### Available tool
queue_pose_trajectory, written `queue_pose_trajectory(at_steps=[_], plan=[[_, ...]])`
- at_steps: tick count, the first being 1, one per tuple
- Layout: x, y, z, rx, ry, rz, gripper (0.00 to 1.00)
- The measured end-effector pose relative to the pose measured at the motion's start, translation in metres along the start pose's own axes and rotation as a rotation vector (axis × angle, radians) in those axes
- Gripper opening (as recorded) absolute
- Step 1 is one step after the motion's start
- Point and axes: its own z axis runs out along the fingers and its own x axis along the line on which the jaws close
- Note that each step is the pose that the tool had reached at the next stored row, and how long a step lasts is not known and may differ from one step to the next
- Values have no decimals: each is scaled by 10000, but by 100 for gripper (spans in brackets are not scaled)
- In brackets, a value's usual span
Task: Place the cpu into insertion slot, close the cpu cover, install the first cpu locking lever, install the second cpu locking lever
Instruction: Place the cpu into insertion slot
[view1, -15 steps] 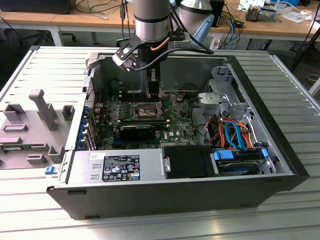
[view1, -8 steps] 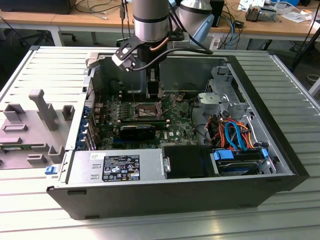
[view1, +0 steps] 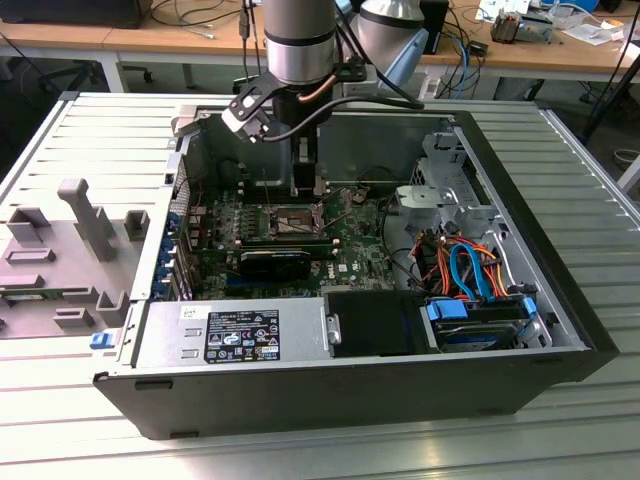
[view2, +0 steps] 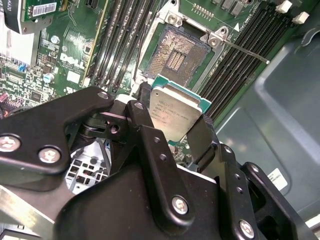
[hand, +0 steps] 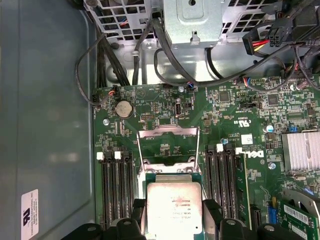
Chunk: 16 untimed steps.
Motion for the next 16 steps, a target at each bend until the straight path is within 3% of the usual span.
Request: queue_pose_trajectory(at_steps=[16], plan=[[-3,-53,5,0,1,-17,54]])
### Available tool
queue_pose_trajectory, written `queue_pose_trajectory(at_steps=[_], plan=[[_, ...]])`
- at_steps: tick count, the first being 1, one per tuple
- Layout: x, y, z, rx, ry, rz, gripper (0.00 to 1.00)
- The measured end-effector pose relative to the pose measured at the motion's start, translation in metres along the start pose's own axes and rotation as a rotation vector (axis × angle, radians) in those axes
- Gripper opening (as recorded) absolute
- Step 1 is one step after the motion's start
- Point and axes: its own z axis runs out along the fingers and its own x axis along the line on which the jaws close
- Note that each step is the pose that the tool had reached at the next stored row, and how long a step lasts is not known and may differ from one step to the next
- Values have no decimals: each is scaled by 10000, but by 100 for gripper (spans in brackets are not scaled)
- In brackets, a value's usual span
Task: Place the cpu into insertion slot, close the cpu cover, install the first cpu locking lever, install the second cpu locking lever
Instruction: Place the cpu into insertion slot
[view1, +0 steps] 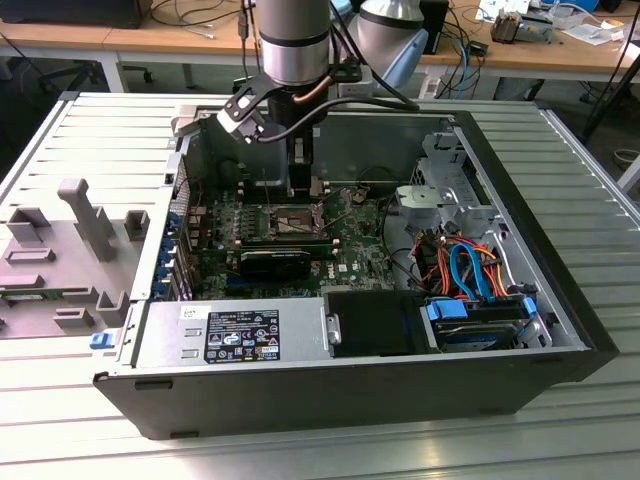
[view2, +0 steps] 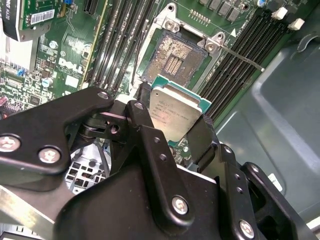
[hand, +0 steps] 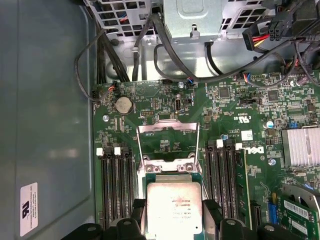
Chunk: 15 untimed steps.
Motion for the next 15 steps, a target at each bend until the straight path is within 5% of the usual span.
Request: queue_pose_trajectory(at_steps=[6,15], plan=[[6,-10,9,7,32,-440,54],[6,-21,26,8,34,-473,54]])
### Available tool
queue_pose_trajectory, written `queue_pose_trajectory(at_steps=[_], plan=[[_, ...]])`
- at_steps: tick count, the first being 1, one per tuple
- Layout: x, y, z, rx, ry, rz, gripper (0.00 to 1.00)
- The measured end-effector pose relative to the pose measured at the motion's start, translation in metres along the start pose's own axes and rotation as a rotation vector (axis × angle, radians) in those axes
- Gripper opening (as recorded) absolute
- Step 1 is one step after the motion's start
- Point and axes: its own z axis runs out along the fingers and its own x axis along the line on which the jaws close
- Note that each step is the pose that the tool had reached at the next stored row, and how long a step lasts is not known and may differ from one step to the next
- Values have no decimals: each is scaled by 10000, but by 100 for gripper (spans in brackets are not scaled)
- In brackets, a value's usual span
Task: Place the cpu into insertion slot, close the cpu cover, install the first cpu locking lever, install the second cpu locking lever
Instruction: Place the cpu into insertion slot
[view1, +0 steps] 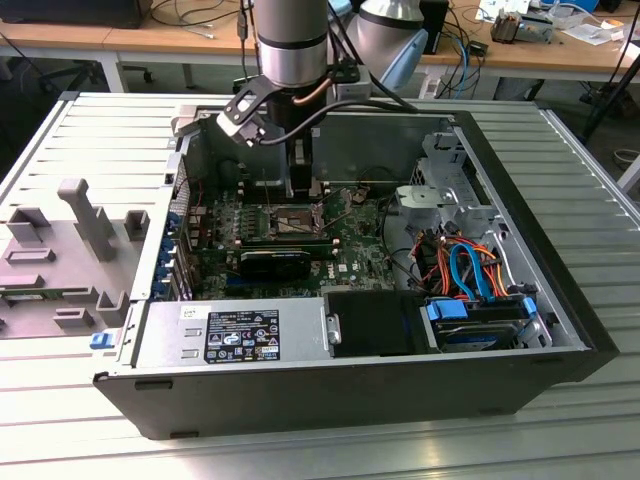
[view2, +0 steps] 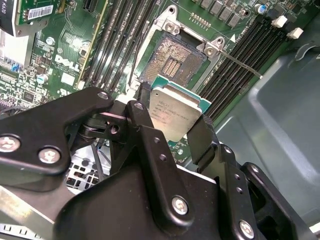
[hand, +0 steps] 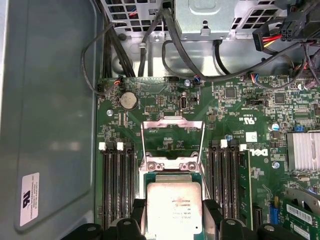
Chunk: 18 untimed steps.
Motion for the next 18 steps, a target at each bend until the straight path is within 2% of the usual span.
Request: queue_pose_trajectory(at_steps=[18], plan=[[-1,-29,20,0,0,0,54]])
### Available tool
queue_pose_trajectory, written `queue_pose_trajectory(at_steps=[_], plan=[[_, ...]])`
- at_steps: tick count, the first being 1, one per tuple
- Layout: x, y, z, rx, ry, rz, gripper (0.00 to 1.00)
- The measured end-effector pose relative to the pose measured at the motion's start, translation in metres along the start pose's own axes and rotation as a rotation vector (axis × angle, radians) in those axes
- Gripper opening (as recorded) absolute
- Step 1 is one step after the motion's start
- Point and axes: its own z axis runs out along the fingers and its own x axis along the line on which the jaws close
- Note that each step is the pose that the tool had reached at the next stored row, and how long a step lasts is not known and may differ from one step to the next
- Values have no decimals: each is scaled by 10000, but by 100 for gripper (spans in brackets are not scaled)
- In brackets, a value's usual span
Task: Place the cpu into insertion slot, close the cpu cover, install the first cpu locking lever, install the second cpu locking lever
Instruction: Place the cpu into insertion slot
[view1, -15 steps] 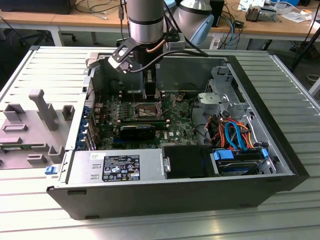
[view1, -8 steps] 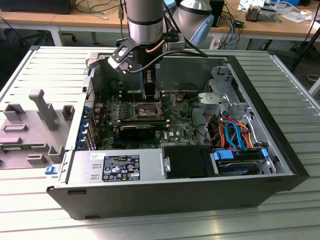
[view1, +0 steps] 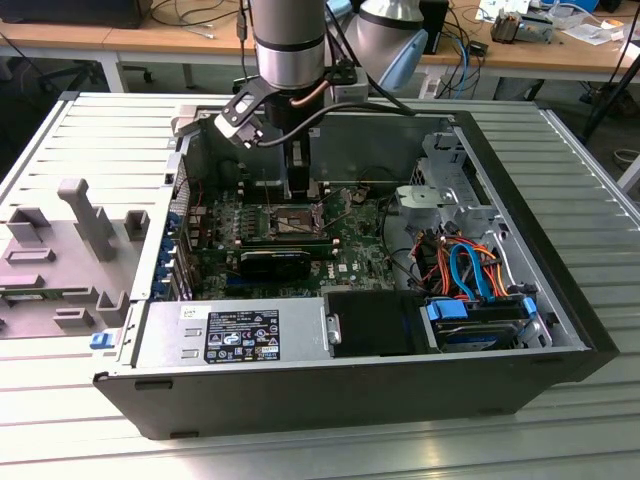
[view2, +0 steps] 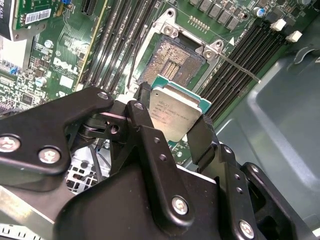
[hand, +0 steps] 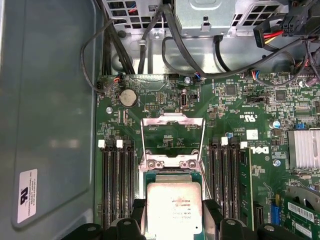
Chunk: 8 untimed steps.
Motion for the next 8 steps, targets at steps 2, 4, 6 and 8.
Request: queue_pose_trajectory(at_steps=[2,4,6,8], plan=[[0,-3,2,-1,0,0,54],[0,-6,4,-1,0,0,54],[0,-11,6,0,0,0,54],[0,-15,8,0,0,0,54]])
